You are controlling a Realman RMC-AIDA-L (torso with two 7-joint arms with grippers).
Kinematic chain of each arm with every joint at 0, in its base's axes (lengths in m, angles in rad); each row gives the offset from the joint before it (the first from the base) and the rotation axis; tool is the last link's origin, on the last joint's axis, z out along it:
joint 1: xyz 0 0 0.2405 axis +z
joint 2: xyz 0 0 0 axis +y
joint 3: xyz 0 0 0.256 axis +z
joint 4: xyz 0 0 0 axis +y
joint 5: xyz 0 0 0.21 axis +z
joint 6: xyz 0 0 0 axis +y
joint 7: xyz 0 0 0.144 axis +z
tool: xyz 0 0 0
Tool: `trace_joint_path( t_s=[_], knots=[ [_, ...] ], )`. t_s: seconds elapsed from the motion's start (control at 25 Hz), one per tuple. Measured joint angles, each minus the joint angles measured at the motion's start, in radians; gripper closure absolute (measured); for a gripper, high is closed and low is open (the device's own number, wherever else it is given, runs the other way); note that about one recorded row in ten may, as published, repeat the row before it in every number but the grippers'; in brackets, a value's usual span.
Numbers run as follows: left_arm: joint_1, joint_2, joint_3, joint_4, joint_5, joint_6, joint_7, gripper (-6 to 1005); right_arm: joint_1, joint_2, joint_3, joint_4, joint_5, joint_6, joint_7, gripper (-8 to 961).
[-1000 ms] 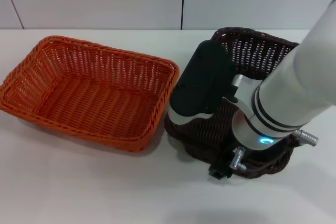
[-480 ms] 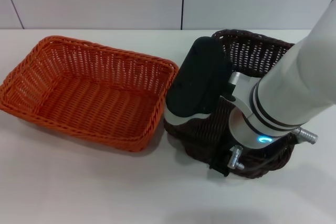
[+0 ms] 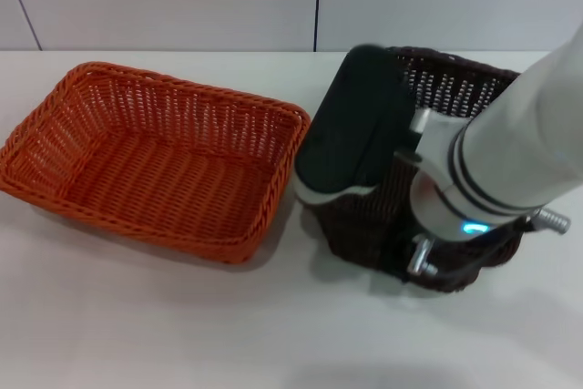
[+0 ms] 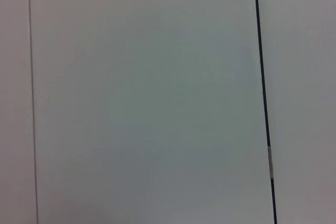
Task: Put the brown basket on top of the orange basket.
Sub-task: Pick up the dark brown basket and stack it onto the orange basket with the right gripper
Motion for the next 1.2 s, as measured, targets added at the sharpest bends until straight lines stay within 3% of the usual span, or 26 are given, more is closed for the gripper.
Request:
trace_joint_path(
  t_s=[0.4,0.96,1.2],
  knots=[
    [0.001,0.000,0.000,0.000,0.001,0.000,-0.003,271,0.034,0.001,0.014,-0.101,-0.126,-0.055,0.002,819],
    [0.005,0.000,0.000,-0.005,0.001,0.002,-0.004,271,0.153,-0.008,-0.004,-0.133,-0.133,-0.103,-0.053,805],
    [0.014,-0.001,-0.007,-0.009,-0.001,0.011,-0.006,271,0.168,-0.011,-0.004,-0.165,-0.135,-0.094,-0.143,799]
  ],
)
